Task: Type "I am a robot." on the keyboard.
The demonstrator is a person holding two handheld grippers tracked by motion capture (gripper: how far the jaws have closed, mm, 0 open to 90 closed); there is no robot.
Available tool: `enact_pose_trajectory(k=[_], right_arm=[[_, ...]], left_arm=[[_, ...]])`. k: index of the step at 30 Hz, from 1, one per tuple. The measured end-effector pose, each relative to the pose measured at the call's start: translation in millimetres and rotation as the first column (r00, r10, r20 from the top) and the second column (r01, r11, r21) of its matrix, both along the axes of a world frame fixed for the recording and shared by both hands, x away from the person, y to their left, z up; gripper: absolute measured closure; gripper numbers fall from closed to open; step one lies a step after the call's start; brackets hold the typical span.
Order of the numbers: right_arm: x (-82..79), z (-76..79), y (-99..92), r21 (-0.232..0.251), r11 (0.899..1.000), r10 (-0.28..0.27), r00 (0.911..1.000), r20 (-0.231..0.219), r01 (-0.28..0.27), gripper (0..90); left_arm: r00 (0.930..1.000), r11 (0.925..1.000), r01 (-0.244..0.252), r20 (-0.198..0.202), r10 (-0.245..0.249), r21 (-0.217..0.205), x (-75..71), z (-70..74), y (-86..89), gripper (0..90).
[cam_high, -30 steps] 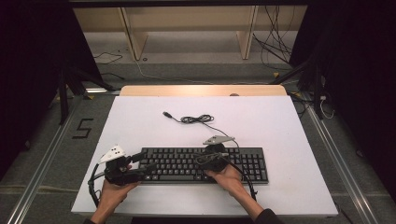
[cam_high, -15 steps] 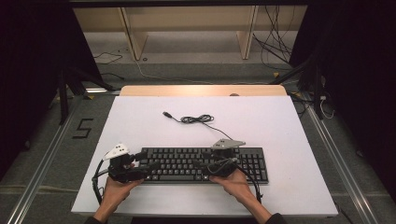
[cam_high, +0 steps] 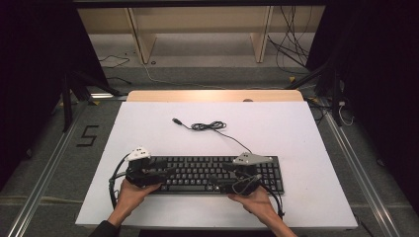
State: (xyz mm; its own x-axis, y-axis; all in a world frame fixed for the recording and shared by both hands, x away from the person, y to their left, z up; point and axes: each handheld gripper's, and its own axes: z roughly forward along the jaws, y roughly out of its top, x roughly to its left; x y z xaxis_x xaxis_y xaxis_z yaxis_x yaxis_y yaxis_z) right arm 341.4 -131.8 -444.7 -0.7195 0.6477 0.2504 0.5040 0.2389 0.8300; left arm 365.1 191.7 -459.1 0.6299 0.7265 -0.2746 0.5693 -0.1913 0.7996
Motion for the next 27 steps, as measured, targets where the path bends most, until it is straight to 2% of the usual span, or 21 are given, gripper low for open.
enact_pose_trajectory(k=[6, 13, 17, 27], right_arm=[[-4.0, -0.6, -4.3, -0.006, 1.000, -0.005, 1.0000, -0.001, 0.005, 30.2], [-5.3, -2.1, -4.0, -0.013, 1.000, -0.001, 1.0000, -0.003, 0.001, 30.0], [-6.1, -2.2, -2.8, -0.016, 1.000, 0.001, 1.0000, -0.002, -0.001, 30.0], [-6.5, -1.0, -3.4, -0.010, 1.000, 0.003, 1.0000, 0.002, -0.003, 30.0]], left_arm=[[0.9986, 0.9964, 0.051, -0.011, -0.051, 0.067, 9.4, -3.7, -15.5, 66.8], [0.9964, 0.9911, 0.082, -0.030, -0.080, 0.104, 16.8, -8.5, -25.9, 84.1], [0.9953, 0.9882, 0.095, -0.030, -0.093, 0.119, 19.8, -9.3, -31.9, 88.6], [0.9938, 0.9807, 0.102, -0.059, -0.094, 0.167, 26.3, -16.5, -37.7, 88.9]])
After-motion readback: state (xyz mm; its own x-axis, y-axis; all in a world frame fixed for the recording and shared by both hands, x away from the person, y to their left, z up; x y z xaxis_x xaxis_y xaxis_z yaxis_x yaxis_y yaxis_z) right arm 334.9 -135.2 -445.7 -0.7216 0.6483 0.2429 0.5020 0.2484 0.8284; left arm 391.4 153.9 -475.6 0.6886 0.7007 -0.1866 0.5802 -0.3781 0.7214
